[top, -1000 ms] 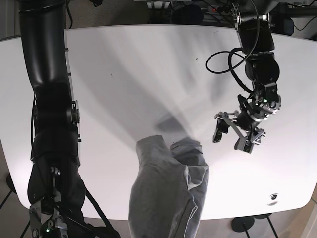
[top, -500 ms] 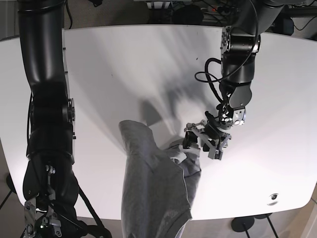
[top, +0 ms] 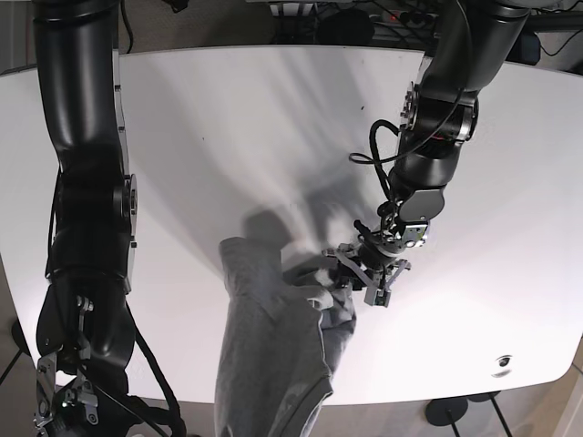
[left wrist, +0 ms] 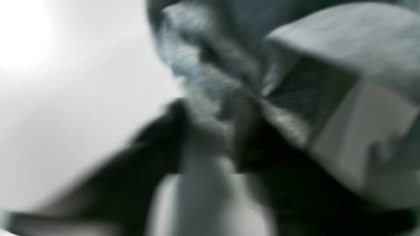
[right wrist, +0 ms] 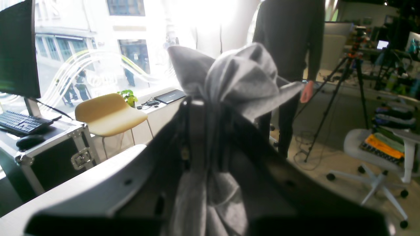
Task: Fold the T-shirt properly
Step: 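Grasp the hanging grey shirt's edge with the left gripper, then stretch the grey shirt between both grippers and lay it down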
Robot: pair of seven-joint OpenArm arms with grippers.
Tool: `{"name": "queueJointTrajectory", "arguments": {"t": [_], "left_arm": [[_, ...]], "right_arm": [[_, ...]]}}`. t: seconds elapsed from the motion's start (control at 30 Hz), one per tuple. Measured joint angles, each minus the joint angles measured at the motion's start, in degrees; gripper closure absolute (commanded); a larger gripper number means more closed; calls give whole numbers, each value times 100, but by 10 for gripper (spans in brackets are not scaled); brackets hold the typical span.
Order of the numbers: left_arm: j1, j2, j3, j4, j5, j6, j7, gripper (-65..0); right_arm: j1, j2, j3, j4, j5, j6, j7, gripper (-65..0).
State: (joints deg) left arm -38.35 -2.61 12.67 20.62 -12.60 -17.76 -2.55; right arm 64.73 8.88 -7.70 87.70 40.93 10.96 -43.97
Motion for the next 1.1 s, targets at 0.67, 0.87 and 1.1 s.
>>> {"name": "queueJointTrajectory", "arguments": {"t": [0.67,0.87,1.1], "left_arm": [[-719,-2409,-3086,3786,92,-964,2717,0],[-396,-2627,-3156,3790,92,-1045,2785,0],[1351,-2551,-4371,3783,92,-1633,2776,0]], "right_arm": [[713,800,748,-3532,-1285,463,1484,-22],[-634,887,1375,-2404,-1222,481,927,-22],[-4162,811,2352,-234,-369,431,157,-21]]}}
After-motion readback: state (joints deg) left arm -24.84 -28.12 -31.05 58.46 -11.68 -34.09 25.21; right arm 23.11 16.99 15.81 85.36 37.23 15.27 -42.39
